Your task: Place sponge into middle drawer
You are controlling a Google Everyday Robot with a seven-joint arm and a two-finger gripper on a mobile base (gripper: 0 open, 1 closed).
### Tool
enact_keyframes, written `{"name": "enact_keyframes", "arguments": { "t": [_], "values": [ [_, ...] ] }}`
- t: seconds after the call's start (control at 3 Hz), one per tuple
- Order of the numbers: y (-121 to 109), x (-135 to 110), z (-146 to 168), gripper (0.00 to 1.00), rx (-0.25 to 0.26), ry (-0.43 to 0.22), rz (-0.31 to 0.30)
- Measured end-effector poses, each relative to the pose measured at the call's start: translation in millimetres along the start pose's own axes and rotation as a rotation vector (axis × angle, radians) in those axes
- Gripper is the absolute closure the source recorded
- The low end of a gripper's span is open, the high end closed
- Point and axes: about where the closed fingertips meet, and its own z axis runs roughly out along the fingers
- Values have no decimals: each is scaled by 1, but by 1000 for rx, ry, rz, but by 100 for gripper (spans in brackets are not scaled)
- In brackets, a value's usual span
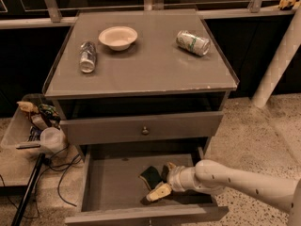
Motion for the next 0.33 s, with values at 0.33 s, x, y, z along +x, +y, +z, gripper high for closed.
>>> {"name": "enact_keyframes", "arguments": {
  "t": [0.33],
  "values": [
    [0,0,0,0,0,0,0]
  ]
}}
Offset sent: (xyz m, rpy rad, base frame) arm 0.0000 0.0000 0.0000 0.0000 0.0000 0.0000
